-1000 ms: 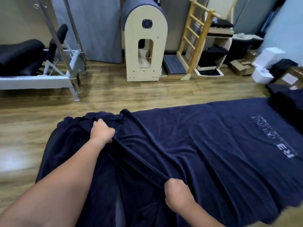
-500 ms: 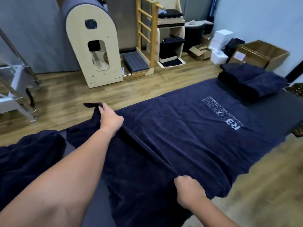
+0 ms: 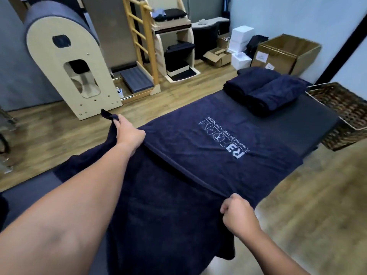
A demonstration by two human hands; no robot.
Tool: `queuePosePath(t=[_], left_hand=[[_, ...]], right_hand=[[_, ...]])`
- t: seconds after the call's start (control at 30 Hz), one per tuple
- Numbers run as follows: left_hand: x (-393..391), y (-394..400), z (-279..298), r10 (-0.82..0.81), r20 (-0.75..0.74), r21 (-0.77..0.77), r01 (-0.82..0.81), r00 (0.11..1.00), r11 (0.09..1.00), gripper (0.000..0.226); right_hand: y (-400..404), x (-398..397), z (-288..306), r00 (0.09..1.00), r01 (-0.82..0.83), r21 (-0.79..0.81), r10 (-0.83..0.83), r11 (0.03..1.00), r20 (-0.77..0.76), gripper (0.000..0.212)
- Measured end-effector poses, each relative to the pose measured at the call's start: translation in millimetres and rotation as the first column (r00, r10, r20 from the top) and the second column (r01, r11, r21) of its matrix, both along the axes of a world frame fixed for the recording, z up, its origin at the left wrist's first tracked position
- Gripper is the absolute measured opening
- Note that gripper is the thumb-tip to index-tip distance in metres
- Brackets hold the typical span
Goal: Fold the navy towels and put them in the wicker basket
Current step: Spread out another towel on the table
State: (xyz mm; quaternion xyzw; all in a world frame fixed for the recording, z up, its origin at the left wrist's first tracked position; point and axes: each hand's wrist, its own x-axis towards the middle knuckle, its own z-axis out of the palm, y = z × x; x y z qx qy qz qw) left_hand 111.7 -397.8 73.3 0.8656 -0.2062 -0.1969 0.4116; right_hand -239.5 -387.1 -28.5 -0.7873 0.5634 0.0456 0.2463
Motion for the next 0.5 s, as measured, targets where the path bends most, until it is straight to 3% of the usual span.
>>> queuePosePath(t=[0.13,0.27,0.37,0.5], left_hand=[[-27.6,-44.8,4.4,-0.039,0.009,-0.015,0.039,0.999,0.999,0.091],[-42.6,-92.4,0.5,-0.069,-0.029,-0.032,0.068,0.997,0.997,0.095],[-50.9,-132.2,-6.7,-0.088,-0.046,-0.040,0.087,0.995,0.995,0.095],[-58.4,-201.8,-19.8,-0.109,-0.070,-0.056,0.105,0.992,0.993,0.096]], right_hand=[[-32.6,-26.0,3.3,0.994,-0.008,0.009,0.007,1.000,0.107,0.028],[-69.3,-48.5,-2.8,0.978,-0.065,-0.006,0.065,0.998,0.199,0.055],[-106.1,-64.6,-12.2,0.982,-0.052,-0.073,0.064,0.996,0.177,0.066],[-163.1,-89.7,-17.8,0.981,-0.170,-0.116,0.179,0.978,0.072,0.068]])
